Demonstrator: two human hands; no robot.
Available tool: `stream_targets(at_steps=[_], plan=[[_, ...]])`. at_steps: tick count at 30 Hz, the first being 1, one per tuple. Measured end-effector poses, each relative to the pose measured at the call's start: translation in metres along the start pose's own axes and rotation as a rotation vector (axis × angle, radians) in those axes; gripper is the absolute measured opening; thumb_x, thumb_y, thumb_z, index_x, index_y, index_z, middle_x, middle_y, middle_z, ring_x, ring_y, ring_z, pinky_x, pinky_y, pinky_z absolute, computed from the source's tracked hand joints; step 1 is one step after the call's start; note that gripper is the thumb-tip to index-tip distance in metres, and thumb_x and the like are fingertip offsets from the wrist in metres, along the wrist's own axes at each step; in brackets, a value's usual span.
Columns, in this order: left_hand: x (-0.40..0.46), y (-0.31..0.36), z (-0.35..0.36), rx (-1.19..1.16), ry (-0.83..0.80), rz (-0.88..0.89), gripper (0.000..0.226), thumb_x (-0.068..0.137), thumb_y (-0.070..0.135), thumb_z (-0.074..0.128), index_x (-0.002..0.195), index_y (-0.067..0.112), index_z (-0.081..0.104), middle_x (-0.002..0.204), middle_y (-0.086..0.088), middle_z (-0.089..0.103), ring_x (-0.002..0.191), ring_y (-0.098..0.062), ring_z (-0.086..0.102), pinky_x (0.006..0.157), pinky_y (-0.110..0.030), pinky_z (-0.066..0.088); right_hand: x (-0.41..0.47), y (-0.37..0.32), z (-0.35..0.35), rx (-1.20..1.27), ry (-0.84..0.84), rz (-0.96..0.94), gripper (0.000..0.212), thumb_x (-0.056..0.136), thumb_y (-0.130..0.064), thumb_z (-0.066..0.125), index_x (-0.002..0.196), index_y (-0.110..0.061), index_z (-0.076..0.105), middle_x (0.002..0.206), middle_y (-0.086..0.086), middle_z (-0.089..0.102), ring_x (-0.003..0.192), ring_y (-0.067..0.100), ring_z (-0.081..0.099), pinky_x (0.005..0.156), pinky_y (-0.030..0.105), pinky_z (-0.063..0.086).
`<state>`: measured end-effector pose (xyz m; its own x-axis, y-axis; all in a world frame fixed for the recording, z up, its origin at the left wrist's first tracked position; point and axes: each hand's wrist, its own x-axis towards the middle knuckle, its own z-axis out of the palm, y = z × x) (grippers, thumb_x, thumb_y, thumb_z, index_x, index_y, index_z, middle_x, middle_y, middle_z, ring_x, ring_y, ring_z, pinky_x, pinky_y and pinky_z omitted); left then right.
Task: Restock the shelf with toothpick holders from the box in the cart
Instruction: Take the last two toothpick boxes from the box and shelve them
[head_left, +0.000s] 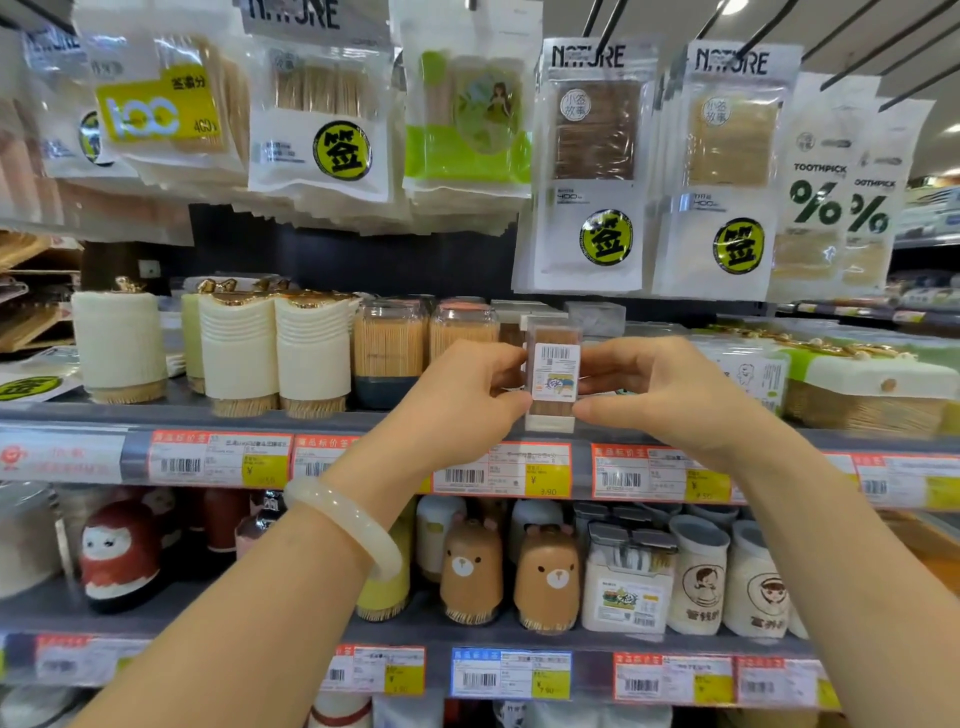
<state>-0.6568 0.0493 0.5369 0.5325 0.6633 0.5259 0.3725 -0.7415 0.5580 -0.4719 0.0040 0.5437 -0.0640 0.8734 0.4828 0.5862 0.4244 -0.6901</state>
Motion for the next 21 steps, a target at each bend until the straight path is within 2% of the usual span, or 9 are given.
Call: stream_targets(at_steps=[4, 7, 13, 18, 21], plan=[[0.0001, -0.0021, 0.0005, -0.019, 0.011, 0.019, 0.035, 0.092, 0.008, 0.055, 0.121, 0.025, 0.062, 0.113, 0.015, 0.065, 0.107, 0.0, 0.059, 0.093, -0.019, 0.047, -0.0018, -0.0025, 0.0008, -0.012, -0.029, -0.02, 0.034, 0.078, -0.004, 0.072, 0.103, -0.026, 0.068, 0.097, -0.008, 0.073, 0.092, 0.004, 0.067, 0.084, 0.021, 0.054], [-0.0011, -0.004, 0.0012, -0.018, 0.026, 0.014, 0.035, 0.092, 0.008, 0.055, 0.121, 0.028, 0.061, 0.11, 0.018, 0.065, 0.105, 0.002, 0.059, 0.089, -0.013, 0.045, -0.002, -0.0036, 0.0021, -0.023, -0.043, -0.014, 0.035, 0.08, -0.006, 0.071, 0.107, -0.027, 0.068, 0.1, -0.009, 0.073, 0.095, 0.003, 0.067, 0.089, 0.027, 0.053], [-0.0023, -0.0059, 0.0017, -0.023, 0.044, 0.013, 0.035, 0.092, 0.008, 0.054, 0.12, 0.027, 0.062, 0.11, 0.015, 0.067, 0.103, 0.001, 0.061, 0.09, -0.02, 0.049, -0.0014, -0.0055, 0.0046, -0.048, -0.052, -0.011, 0.036, 0.08, -0.01, 0.071, 0.109, -0.03, 0.067, 0.102, -0.013, 0.072, 0.098, 0.0, 0.065, 0.095, 0.033, 0.05], [-0.0021, -0.0067, 0.0024, 0.005, 0.043, 0.013, 0.035, 0.093, 0.01, 0.054, 0.125, 0.024, 0.06, 0.116, 0.011, 0.066, 0.107, -0.003, 0.059, 0.094, -0.025, 0.049, -0.0016, -0.0052, 0.0052, -0.051, -0.054, -0.016, 0.035, 0.079, -0.011, 0.071, 0.104, -0.035, 0.066, 0.102, -0.016, 0.071, 0.099, -0.002, 0.064, 0.097, 0.034, 0.049], [-0.0013, -0.0076, 0.0033, 0.013, 0.043, 0.002, 0.035, 0.092, 0.012, 0.055, 0.124, 0.025, 0.06, 0.117, 0.011, 0.066, 0.108, -0.004, 0.059, 0.096, -0.029, 0.049, -0.0008, -0.0038, 0.0064, -0.055, -0.032, -0.004, 0.033, 0.078, -0.016, 0.073, 0.106, -0.032, 0.066, 0.101, -0.016, 0.071, 0.098, -0.003, 0.064, 0.097, 0.033, 0.049]])
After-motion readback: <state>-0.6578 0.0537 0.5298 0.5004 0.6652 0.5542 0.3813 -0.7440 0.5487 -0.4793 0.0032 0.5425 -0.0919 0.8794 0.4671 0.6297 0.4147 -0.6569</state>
